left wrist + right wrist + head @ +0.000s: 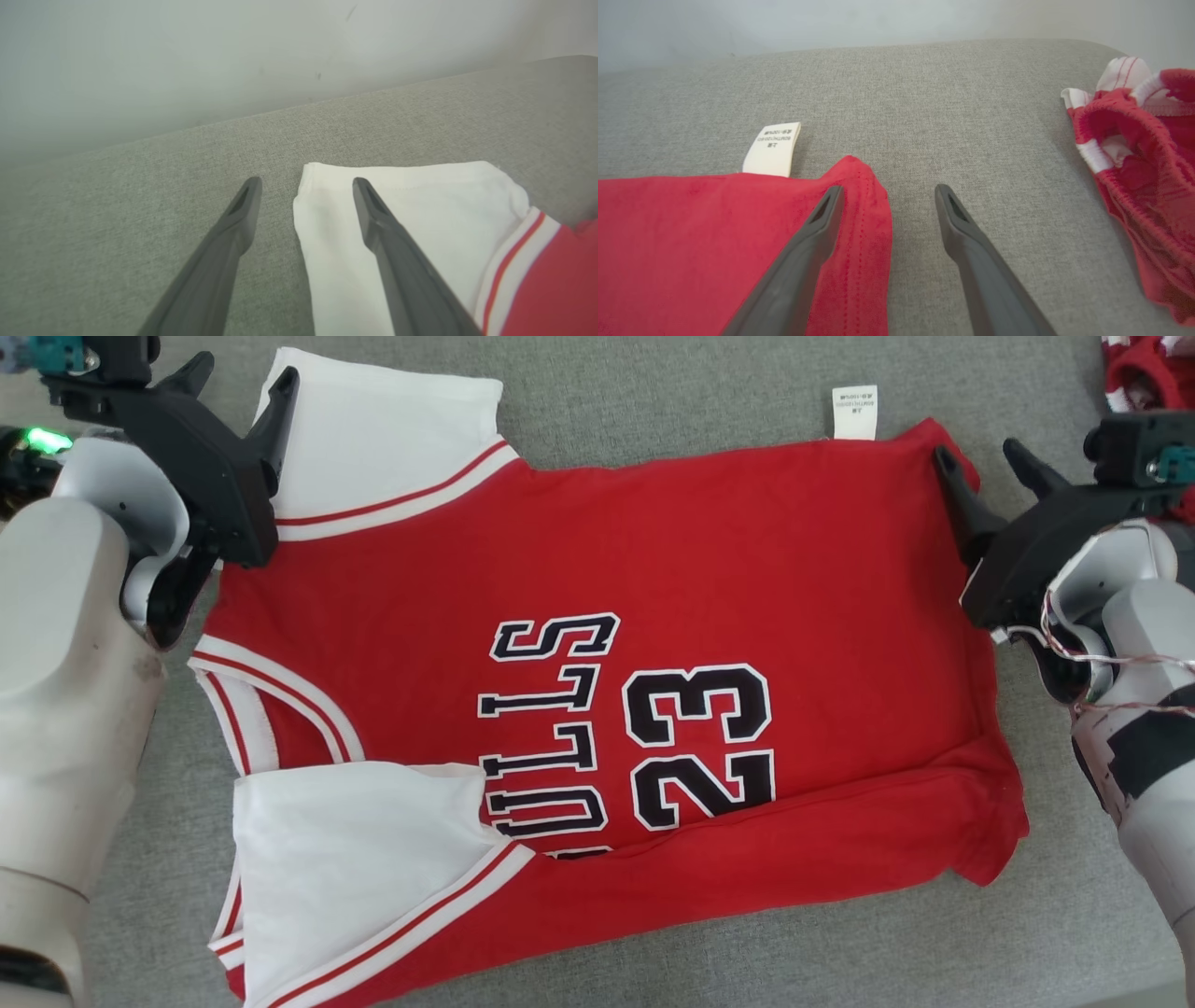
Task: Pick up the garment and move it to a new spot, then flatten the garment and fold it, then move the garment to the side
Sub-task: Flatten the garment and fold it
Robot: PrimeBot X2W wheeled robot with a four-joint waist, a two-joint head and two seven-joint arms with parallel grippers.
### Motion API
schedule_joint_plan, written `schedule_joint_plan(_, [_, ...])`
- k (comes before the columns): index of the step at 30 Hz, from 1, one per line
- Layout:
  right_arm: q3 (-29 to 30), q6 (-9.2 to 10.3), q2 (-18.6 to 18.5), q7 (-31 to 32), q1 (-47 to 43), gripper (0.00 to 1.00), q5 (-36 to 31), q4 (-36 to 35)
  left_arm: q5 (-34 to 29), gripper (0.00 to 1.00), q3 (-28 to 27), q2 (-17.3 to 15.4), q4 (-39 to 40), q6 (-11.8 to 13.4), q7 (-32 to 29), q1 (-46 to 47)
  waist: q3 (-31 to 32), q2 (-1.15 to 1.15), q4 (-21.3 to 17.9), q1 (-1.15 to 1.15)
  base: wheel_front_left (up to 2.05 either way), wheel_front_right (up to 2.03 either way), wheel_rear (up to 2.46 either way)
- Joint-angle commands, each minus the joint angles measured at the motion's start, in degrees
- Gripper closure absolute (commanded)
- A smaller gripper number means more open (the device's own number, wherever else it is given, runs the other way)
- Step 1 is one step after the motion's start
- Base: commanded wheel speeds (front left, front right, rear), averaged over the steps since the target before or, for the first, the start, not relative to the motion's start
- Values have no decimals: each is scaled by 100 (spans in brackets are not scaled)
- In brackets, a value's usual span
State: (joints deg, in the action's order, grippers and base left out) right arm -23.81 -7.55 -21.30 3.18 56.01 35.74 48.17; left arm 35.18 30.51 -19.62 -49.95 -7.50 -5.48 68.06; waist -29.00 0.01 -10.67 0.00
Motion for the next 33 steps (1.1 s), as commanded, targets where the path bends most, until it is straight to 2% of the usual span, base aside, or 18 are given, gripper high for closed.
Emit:
schedule_joint_plan(1, [-94, 16, 26, -51, 149, 0, 76, 100, 36, 0, 133, 22, -113, 8, 22, 122, -95, -1, -37, 0, 0, 0, 0])
schedule_joint_plan(15, [-891, 16, 163, -95, 870, 0, 538, 691, 355, 0, 774, 167, -748, 8, 94, 780, -521, -1, -61, 0, 0, 0, 0])
schedule_joint_plan(16, [-949, 16, 160, -84, 889, 4, 581, 705, 373, 0, 810, 164, -808, 8, 91, 794, -529, -1, -65, 0, 0, 0, 0])
schedule_joint_plan(17, [-1007, 16, 164, -52, 904, 15, 623, 718, 410, 0, 831, 170, -874, 8, 53, 809, -532, -1, -68, 0, 0, 0, 0])
schedule_joint_plan(18, [-1055, 16, 172, -38, 922, 45, 674, 710, 465, 0, 866, 192, -918, 8, -2, 815, -533, -1, -74, 0, 0, 0, 0])
schedule_joint_plan(19, [-1095, 16, 168, -46, 945, 68, 730, 700, 532, 1, 881, 203, -954, 8, -16, 812, -534, -1, -79, 0, 0, 0, 0])
schedule_joint_plan(20, [-1144, 16, 155, -55, 961, 80, 773, 696, 603, 49, 888, 216, -985, 8, -43, 805, -529, -1, -83, 0, 0, 0, 0])
schedule_joint_plan(21, [-1201, 16, 149, -31, 951, 100, 832, 684, 625, 100, 925, 229, -997, 8, -72, 792, -513, -1, -82, 0, 0, 0, 0])
schedule_joint_plan(26, [-1395, 16, 20, -144, 936, 100, 1071, 601, 871, 100, 1001, 133, -856, 9, 221, 828, -383, -1, -37, 0, 0, 0, 0])
schedule_joint_plan(33, [-1504, 16, -171, -778, 854, 100, 1309, 579, 1182, 100, 1131, 40, -464, 9, 815, 740, -64, -1, 118, 0, 0, 0, 0])
